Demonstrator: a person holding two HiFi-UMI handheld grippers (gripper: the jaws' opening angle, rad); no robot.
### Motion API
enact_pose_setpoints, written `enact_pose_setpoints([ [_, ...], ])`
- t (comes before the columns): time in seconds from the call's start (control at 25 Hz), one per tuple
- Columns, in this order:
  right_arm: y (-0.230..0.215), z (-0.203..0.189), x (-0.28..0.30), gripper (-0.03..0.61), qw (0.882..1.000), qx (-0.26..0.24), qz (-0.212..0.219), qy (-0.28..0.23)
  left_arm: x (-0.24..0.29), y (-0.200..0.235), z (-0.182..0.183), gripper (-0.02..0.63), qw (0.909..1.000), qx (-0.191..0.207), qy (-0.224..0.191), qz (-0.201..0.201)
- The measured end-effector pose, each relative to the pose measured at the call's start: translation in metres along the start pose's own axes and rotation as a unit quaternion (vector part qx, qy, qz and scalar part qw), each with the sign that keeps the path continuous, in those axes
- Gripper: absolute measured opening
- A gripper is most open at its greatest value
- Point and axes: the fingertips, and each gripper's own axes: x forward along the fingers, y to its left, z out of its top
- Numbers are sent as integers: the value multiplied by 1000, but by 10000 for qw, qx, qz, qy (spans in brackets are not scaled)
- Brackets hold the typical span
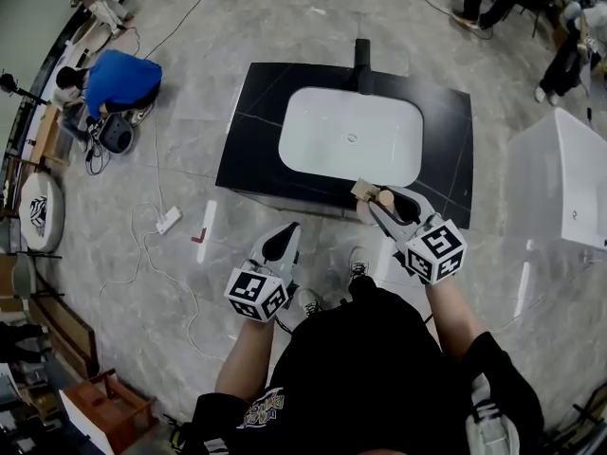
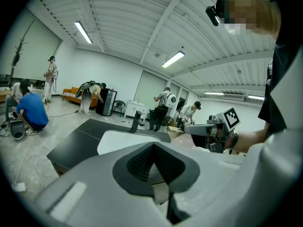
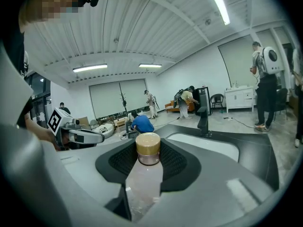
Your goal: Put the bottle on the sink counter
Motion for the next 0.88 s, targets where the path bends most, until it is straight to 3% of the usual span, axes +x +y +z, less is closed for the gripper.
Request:
enact_pose_setpoints([
  [0.88,-44,13,27,167,9973,-166,690,173,40,-5,16,1,9984,-66,-60,557],
])
